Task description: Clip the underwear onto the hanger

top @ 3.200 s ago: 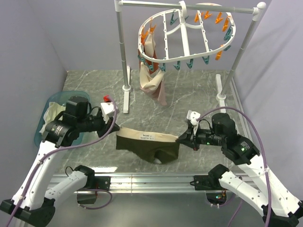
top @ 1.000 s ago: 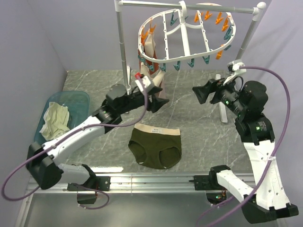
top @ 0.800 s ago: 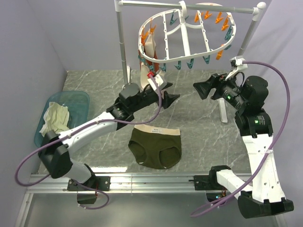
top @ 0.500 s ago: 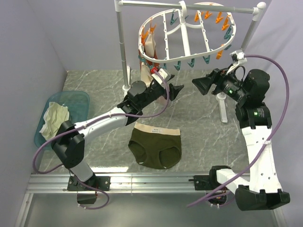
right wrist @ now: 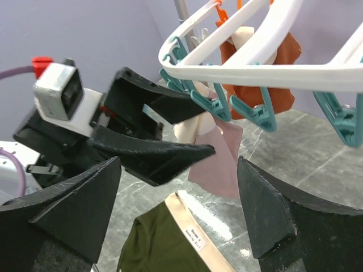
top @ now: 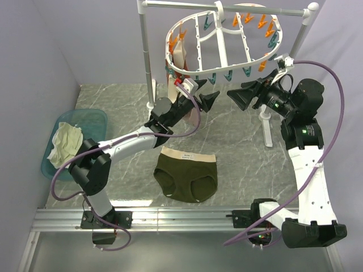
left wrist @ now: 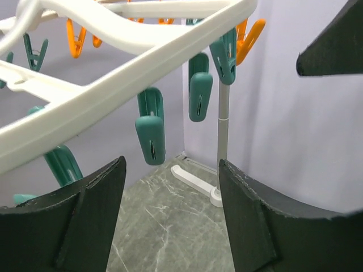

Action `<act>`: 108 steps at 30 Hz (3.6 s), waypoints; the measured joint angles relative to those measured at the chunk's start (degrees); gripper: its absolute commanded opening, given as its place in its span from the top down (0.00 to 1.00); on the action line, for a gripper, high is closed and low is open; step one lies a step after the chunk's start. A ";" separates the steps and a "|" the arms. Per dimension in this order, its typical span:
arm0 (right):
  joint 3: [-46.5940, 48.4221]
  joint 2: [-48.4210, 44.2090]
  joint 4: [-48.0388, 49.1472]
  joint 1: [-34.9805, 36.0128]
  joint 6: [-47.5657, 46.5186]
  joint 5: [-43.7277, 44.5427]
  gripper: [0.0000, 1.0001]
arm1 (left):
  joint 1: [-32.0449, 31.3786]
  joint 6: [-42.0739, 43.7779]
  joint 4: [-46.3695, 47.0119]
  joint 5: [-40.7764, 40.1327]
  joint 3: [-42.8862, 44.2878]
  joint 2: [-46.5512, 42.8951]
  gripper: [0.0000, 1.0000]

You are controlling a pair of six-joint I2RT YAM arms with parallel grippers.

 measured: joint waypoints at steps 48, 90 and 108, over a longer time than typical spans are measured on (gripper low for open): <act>1.84 10.64 5.70 15.45 -8.94 21.77 0.21 | 0.50 2.51 -2.93 1.75 4.68 2.47 0.85; 3.28 13.90 7.96 16.81 -6.73 22.99 1.00 | 3.34 -3.41 -21.86 9.11 -6.58 -14.86 0.38; 3.45 13.92 8.57 16.81 0.24 19.82 1.00 | 1.07 -5.99 -22.62 5.27 -0.02 -10.36 0.45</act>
